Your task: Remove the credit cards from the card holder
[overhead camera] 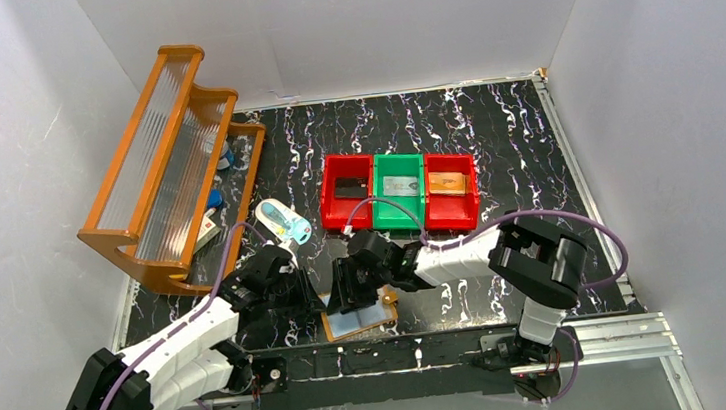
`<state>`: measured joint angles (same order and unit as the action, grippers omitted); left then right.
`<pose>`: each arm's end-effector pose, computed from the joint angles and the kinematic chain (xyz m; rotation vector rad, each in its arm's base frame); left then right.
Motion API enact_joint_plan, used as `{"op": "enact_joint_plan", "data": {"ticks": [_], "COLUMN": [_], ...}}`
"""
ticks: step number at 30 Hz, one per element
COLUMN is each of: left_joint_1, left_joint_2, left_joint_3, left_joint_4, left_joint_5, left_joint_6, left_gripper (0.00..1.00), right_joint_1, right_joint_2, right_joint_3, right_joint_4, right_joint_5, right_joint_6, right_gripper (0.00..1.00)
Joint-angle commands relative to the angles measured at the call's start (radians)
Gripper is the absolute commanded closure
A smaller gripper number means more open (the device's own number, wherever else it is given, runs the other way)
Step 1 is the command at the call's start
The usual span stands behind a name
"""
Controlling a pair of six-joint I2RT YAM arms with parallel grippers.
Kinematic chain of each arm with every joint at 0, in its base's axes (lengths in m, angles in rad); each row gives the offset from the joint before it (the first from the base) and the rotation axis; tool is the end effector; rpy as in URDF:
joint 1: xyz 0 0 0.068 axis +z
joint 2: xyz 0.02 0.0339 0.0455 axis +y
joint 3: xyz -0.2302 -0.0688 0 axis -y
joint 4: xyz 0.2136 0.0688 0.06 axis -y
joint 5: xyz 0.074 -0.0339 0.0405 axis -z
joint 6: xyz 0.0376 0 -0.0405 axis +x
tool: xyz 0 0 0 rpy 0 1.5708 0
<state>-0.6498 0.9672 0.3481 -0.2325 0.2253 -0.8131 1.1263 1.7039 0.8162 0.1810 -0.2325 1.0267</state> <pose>0.1311 -0.1102 0.1447 -0.1024 2.6145 -0.8765 0.1281 0.2890 0.1421 -0.2754 2.6488 1.2267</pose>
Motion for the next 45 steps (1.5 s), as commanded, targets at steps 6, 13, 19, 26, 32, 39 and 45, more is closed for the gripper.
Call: {"op": "enact_joint_plan", "data": {"ticks": [6,13,19,26,32,39,45], "left_joint_1": [-0.002,-0.002,-0.003,-0.002,-0.003,-0.002,-0.002], "left_joint_2": [-0.061,-0.057,-0.058,-0.062,-0.066,-0.06,-0.058], "left_joint_3": [-0.011,-0.011,-0.005,-0.005,-0.006,-0.005,-0.006], "left_joint_4": [-0.023,-0.012,-0.009,-0.01,-0.011,-0.006,-0.002], "left_joint_5": [-0.011,0.007,0.011,0.017,0.019,0.023,0.026], "left_joint_6": [-0.017,-0.01,-0.008,-0.005,-0.006,-0.006,-0.007], "left_gripper": [0.84,0.84,0.84,0.85,0.85,0.86,0.87], "right_joint_1": [0.006,0.004,0.003,0.004,0.004,0.004,0.004], "right_joint_2": [-0.103,-0.245,-0.249,-0.19,-0.151,-0.096,-0.06], "right_joint_3": [0.018,0.028,0.017,0.039,0.049,0.069,0.067], "right_joint_4": [0.015,-0.332,-0.398,-0.421,-0.424,-0.354,-0.26], "right_joint_5": [0.011,0.311,0.353,0.342,0.328,0.233,0.15], "right_joint_6": [-0.018,-0.03,-0.014,-0.017,-0.018,-0.042,-0.041], "right_gripper": [0.45,0.39,0.36,0.36,0.35,0.36,0.37]}}
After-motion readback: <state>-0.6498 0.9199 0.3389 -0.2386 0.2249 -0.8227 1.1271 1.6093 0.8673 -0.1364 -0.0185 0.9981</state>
